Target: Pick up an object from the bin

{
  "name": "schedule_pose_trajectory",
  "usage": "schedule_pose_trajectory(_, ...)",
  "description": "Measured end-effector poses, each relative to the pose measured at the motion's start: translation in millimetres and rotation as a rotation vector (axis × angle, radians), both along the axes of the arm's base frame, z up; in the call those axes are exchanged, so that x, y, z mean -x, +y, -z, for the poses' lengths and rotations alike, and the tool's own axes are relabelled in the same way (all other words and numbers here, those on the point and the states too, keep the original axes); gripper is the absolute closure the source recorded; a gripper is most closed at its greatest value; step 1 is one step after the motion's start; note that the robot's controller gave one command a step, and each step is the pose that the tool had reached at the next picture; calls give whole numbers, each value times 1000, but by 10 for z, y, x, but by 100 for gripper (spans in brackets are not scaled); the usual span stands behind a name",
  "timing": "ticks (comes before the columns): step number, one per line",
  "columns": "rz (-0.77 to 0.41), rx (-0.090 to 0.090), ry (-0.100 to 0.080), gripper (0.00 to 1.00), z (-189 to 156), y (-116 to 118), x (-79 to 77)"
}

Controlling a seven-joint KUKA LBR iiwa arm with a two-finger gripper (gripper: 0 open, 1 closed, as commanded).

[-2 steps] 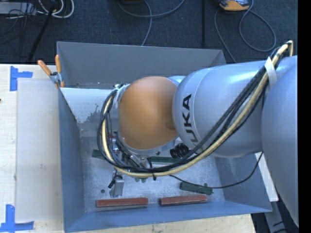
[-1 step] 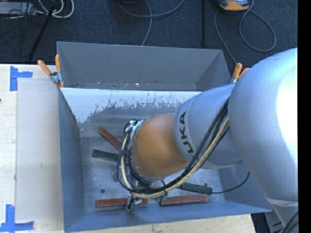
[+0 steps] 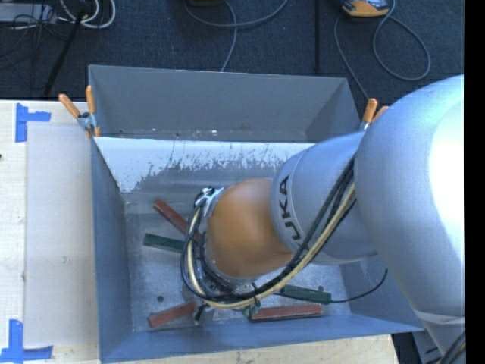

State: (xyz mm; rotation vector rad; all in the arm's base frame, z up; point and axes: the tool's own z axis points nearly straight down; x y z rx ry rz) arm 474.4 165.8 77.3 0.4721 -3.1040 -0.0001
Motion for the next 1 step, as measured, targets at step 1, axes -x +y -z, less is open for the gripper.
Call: schedule_pose_trajectory(1, 4, -4, -10, 100, -1312, 280, -25)
